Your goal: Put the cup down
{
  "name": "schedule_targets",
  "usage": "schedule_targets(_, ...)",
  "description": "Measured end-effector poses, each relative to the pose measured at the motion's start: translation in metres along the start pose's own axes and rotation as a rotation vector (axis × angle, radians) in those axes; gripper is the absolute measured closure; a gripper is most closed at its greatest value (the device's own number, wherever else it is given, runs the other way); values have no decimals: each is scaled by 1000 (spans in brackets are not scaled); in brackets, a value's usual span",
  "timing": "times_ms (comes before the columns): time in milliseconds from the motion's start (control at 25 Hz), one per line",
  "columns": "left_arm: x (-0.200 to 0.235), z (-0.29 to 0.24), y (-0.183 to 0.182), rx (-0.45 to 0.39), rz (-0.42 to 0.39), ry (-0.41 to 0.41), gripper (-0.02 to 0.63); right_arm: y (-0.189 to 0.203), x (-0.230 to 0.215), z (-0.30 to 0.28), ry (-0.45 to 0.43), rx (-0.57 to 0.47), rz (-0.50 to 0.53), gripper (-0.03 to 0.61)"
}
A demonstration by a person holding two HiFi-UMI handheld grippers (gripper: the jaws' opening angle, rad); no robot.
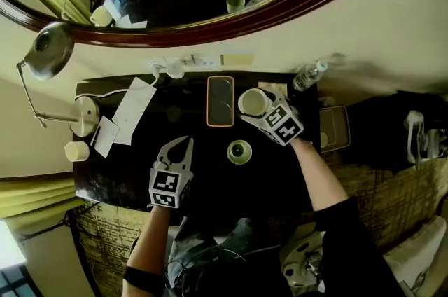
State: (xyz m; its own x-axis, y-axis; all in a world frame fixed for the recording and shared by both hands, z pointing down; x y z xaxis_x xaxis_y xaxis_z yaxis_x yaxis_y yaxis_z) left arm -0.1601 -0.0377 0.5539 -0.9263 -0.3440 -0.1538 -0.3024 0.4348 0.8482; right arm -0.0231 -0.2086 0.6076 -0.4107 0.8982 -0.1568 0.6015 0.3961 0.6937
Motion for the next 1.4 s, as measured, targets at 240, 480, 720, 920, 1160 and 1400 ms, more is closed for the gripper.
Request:
schedule_targets(240, 12, -19, 10, 0, 5, -14, 612, -42, -2, -44, -38, -32, 22, 146)
schedule_targets(480, 23, -29, 16, 0, 18, -34, 612, -66, 1, -71, -63, -37, 54, 146)
schedule_targets(720, 28, -28, 20, -3, 31, -49, 612, -65, 5, -90, -82, -3, 66, 146)
schedule_targets(920, 34, -24, 22, -5, 36, -64, 612, -63, 10, -102, -97, 10, 71, 144)
schedule_targets(1160, 41, -13, 27, -7, 47, -85, 612, -66, 10, -106, -58, -12, 82, 114)
schedule_targets(1400, 47, -3, 27, -7, 43, -94, 612, -69, 9, -100, -20, -37, 75, 98)
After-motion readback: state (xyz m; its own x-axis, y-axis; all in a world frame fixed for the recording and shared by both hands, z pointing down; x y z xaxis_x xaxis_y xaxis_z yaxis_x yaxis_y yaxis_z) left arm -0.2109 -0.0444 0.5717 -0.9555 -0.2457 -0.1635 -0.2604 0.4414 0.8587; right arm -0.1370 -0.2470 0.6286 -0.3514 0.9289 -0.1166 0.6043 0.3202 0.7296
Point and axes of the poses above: the fingertips, and each gripper's own axes: z backward along the fingers, x to its left, y out of its underside, the point moved 2 cm from there along z, backward along the fingers, and after that the axes turned 14 degrees about -z, right-handed, at the moved point
